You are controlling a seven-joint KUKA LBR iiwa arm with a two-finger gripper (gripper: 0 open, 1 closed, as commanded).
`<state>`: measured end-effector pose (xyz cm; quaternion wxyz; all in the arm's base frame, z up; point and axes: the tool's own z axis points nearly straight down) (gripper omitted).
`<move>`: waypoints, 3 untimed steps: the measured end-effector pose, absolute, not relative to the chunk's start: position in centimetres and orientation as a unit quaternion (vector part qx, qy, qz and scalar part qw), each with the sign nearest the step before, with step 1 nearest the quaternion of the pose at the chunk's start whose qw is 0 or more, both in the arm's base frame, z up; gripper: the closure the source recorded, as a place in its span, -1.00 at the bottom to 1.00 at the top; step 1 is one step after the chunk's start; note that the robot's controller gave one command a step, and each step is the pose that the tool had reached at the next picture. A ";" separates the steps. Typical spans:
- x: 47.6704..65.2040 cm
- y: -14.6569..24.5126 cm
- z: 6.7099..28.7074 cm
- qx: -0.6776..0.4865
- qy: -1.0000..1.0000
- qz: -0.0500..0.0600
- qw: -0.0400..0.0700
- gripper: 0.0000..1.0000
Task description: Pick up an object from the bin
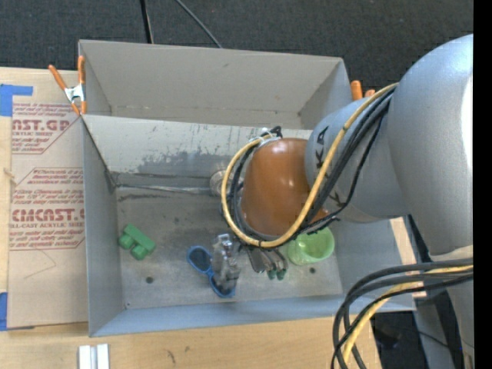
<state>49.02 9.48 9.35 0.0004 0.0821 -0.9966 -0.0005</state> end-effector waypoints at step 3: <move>48.8 10.6 7.0 0.048 -0.999 -0.001 0.000 1.00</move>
Offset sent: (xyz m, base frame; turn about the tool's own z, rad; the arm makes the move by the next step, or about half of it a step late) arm 0.0000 0.0000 0.0000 0.0000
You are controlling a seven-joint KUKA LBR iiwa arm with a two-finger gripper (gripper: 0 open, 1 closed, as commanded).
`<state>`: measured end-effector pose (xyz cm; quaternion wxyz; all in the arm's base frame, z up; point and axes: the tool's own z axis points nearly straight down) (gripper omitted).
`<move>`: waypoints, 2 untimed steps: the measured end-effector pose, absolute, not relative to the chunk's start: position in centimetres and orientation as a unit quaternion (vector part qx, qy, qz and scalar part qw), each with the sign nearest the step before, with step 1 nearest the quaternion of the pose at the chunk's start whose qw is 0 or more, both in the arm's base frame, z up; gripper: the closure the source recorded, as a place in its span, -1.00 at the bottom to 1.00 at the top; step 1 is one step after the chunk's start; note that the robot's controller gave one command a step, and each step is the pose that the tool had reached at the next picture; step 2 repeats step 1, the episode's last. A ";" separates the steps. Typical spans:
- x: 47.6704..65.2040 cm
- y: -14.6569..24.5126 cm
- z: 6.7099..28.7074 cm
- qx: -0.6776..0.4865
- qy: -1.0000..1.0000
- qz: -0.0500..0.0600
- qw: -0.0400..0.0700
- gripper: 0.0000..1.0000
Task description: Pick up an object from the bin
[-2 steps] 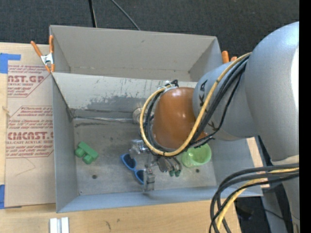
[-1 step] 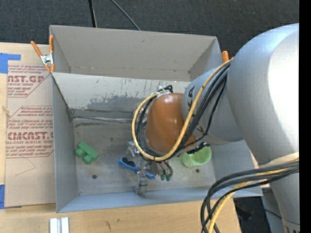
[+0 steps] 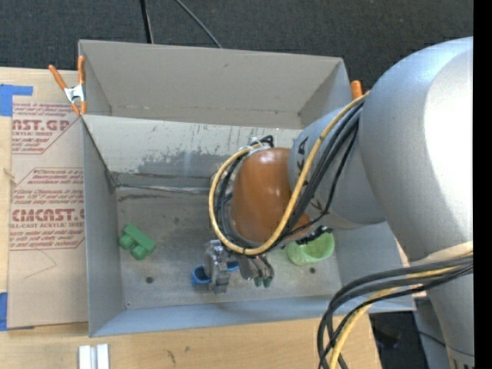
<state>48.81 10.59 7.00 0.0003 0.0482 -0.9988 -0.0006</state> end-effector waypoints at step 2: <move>50.4 9.9 24.3 0.048 -0.999 0.000 -0.005 1.00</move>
Offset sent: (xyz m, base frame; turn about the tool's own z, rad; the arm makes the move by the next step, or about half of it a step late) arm 0.0140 -0.0079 0.1688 0.0010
